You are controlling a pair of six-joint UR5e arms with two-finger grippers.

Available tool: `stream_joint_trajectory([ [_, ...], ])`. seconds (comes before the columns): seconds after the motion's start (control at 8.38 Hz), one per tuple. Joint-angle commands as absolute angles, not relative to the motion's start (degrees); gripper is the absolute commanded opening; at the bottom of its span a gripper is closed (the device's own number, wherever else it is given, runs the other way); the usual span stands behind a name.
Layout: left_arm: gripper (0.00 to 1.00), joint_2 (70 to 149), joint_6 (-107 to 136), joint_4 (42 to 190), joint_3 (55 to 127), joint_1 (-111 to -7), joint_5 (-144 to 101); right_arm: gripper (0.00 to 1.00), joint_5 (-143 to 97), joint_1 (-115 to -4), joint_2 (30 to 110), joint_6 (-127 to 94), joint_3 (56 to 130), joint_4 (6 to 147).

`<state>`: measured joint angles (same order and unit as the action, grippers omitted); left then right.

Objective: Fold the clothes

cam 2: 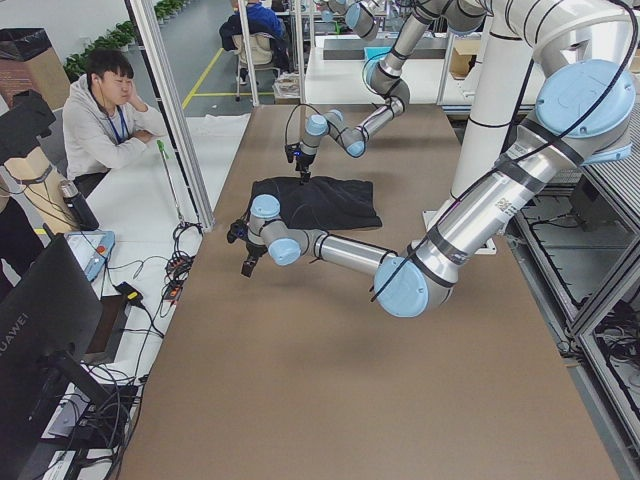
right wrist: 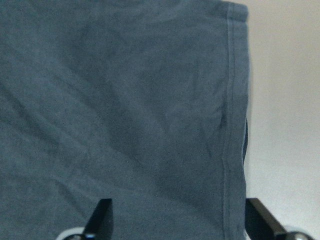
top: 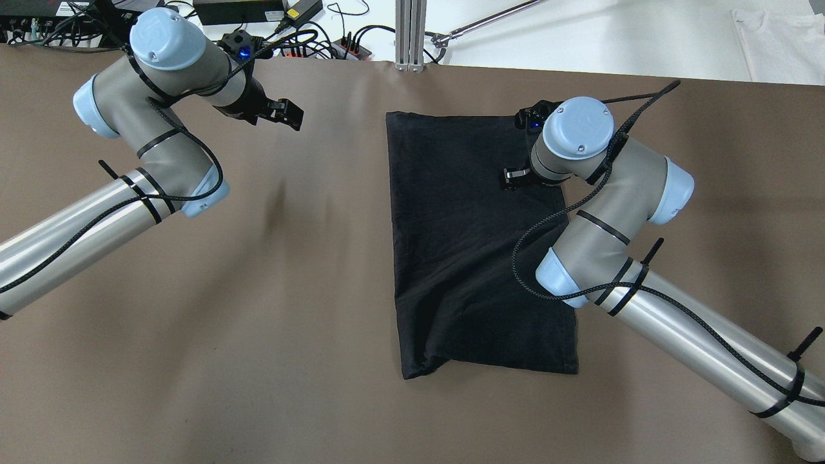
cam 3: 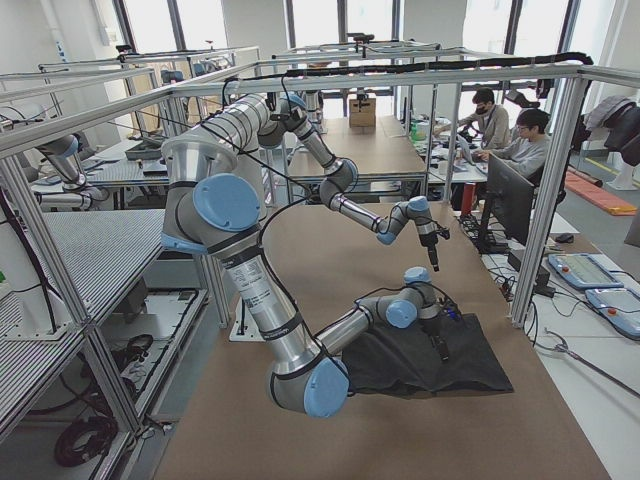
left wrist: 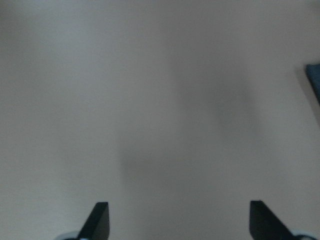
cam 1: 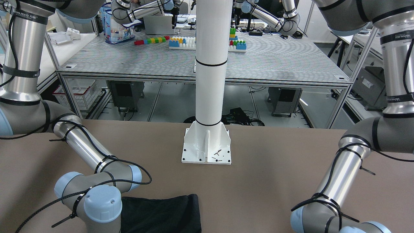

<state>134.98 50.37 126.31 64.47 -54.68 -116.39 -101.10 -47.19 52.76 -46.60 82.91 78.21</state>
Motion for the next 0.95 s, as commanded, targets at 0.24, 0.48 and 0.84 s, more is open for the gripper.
stream_joint_trajectory([
  [0.24, 1.0, 134.29, 70.21, 126.21, 72.07, -40.45, -106.54, 0.94, -101.87, -47.37, 59.41, -52.47, 94.04, 78.13],
  [0.48, 0.99, 135.35, 73.46, 126.04, 72.07, -35.62, -101.81, 0.94, -101.87, -47.37, 59.94, -52.21, 94.04, 78.05],
  [0.84, 0.63, 136.93, 73.48, 125.86, 71.9, -32.18, -101.16, 0.94, -101.87, -47.46, 63.45, -51.5, 93.96, 74.01],
])
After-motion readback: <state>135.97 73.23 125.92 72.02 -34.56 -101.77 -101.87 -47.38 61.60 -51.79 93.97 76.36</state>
